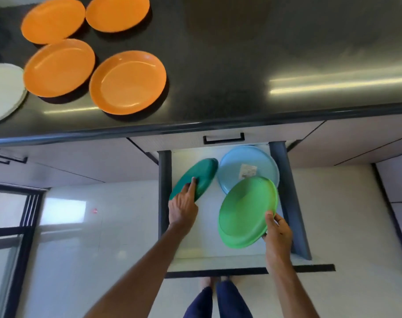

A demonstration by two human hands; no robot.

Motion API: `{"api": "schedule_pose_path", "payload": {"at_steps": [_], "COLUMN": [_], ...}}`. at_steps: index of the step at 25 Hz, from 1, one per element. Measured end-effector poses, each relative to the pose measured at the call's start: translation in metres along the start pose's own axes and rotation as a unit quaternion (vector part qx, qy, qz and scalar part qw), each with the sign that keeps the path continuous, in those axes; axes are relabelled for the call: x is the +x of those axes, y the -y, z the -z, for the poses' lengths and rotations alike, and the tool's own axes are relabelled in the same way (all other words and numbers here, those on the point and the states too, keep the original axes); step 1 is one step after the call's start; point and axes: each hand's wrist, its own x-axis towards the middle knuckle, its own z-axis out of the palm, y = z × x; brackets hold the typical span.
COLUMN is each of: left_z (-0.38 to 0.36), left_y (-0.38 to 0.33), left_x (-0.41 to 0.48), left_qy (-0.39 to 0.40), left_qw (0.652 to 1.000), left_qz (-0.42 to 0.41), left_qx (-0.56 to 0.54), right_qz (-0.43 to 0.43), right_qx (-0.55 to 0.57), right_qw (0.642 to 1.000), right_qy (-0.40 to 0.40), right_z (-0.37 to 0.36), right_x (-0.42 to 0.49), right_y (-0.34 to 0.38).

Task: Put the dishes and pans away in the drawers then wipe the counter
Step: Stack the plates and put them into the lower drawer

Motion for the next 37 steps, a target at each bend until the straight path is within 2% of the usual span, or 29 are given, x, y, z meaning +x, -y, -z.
{"api": "schedule_pose_path", "payload": {"at_steps": [3, 5, 8, 11, 13, 18, 24, 27, 29, 31, 33, 37], "left_z": [-0.029, -0.056, -0.083, -0.112, -0.122, -0.130, -0.130, -0.128, -0.122, -0.114, -0.114, -0.121], "left_y": [-0.006, 0.001, 0.005, 0.011, 0.012, 0.010, 0.026, 0.035, 0.041, 0.046, 0.052, 0.058], "left_x": [0.030, 0.056, 0.089, 0.094, 0.091, 0.095, 0.091, 0.084, 0.078, 0.071, 0.061, 0.046], "left_qy": [0.006, -0.025, -0.031, 0.017, 0.015, 0.097, 0.088, 0.054, 0.050, 0.058, 0.059, 0.066], "left_qw": [0.989, 0.979, 0.974, 0.970, 0.974, 0.984, 0.990, 0.997, 0.990, 0.967, 0.948, 0.924], "left_qz": [-0.083, -0.136, -0.150, -0.151, -0.128, -0.107, -0.088, -0.035, 0.062, 0.168, 0.225, 0.263], "left_qx": [0.125, 0.151, 0.165, 0.192, 0.185, 0.105, 0.060, -0.042, -0.118, -0.181, -0.215, -0.271], "right_qz": [-0.032, -0.052, -0.069, -0.063, -0.058, -0.034, 0.029, -0.018, -0.042, -0.027, -0.006, 0.004], "right_qx": [0.041, 0.062, 0.077, 0.071, 0.075, 0.073, 0.072, 0.088, 0.085, 0.067, -0.006, -0.195], "right_qw": [0.999, 0.997, 0.995, 0.995, 0.995, 0.997, 0.996, 0.995, 0.995, 0.997, 1.000, 0.978], "right_qy": [-0.009, -0.006, -0.003, 0.001, 0.006, 0.002, -0.045, -0.037, -0.026, -0.028, -0.024, 0.069], "right_z": [-0.017, -0.024, -0.031, -0.029, -0.030, -0.040, -0.071, -0.099, -0.121, -0.141, -0.158, -0.173], "right_x": [0.020, 0.034, 0.052, 0.059, 0.064, 0.077, 0.089, 0.108, 0.122, 0.133, 0.143, 0.154], "right_y": [-0.021, -0.036, -0.053, -0.053, -0.049, -0.031, -0.014, -0.029, -0.045, -0.060, -0.074, -0.090]}}
